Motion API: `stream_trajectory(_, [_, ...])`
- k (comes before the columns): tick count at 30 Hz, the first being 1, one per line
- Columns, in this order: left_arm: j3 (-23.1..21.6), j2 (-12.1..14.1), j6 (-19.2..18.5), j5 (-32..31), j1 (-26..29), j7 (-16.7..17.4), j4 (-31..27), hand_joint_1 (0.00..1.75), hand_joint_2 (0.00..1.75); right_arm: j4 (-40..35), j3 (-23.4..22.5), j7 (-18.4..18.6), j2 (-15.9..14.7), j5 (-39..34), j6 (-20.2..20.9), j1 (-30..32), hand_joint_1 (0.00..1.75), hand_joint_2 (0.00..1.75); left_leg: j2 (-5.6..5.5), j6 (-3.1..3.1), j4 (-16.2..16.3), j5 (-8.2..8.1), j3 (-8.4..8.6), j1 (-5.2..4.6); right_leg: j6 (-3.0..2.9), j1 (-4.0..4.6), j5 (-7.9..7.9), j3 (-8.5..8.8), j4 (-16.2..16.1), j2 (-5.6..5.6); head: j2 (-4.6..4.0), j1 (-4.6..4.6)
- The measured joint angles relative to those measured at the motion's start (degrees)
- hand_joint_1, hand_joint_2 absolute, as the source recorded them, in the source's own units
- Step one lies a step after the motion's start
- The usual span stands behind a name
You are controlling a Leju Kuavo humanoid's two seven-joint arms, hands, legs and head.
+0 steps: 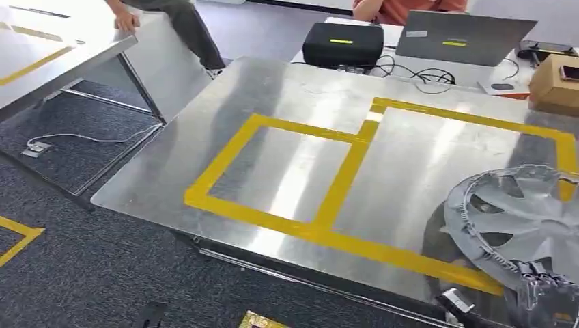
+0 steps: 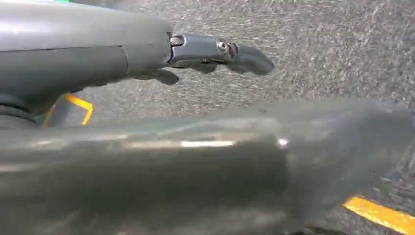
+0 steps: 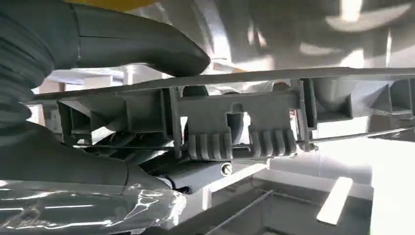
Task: Take the parts from the cabinet and place them on the table.
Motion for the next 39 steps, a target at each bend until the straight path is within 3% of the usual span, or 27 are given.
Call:
stream_trajectory(4, [0.0, 0.0, 0.4, 0.0, -0.1, 0.4, 0.0, 0.0, 0.0, 0.0, 0.0, 0.1, 0.0, 0.0, 0.0, -0.1, 1.75, 1.75, 0.07, 0.03, -0.5, 0.25, 0.27, 0.0, -0.95, 0.03, -0.67, 0.07, -0.3, 0.36, -0.02, 0.04])
stream_trajectory(6, [0.0, 0.0, 0.7, 0.0, -0.2, 0.7, 0.0, 0.0, 0.0, 0.0, 0.0, 0.1, 0.0, 0.0, 0.0, -0.1, 1.75, 1.75, 0.16, 0.67, -1.4, -0.49, 0.73, 0.0, -1.16, 0.13, -0.87, 0.04, -0.3, 0.4, 0.0, 0.04])
stream_trajectory(8, [0.0, 0.0, 0.7, 0.0, -0.2, 0.8, 0.0, 0.0, 0.0, 0.0, 0.0, 0.1, 0.0, 0.0, 0.0, -0.1, 1.75, 1.75, 0.18, -0.08, -1.5, -0.45, 0.75, 0.06, -1.37, 0.18, -1.0, 0.11, -0.3, 0.39, 0.0, 0.07])
stream_trajectory(10, [0.0, 0.0, 0.7, 0.1, -0.2, 0.8, 0.0, 0.0, 0.0, 0.0, 0.1, 0.0, 0.0, 0.0, 0.1, -0.2, 1.75, 1.75, 0.18, -1.02, -1.6, -0.4, 0.79, 0.15, -1.39, 0.22, -1.0, 0.14, -0.2, 0.38, 0.0, 0.04])
stream_trajectory(14, [0.0, -0.1, -1.3, 0.4, -0.2, 2.8, 0.0, 0.0, 0.0, 0.5, 0.3, -0.1, 0.0, 0.3, 0.4, -1.1, 1.75, 1.75, 0.18, -1.66, -1.6, -0.26, 0.81, 0.18, -1.55, 0.23, -0.86, 0.22, -0.2, 0.38, 0.0, 0.07])
stream_trajectory(39, [0.2, 0.0, -2.2, 1.5, -0.4, 1.4, 0.0, 0.0, 0.0, 4.2, 3.0, 2.5, -1.1, 3.1, 1.5, -3.1, 1.75, 1.75, 0.18, -1.61, -1.6, -0.27, 1.07, 0.1, -1.4, 0.14, -0.64, 0.64, -0.7, 0.34, 0.0, 0.09])
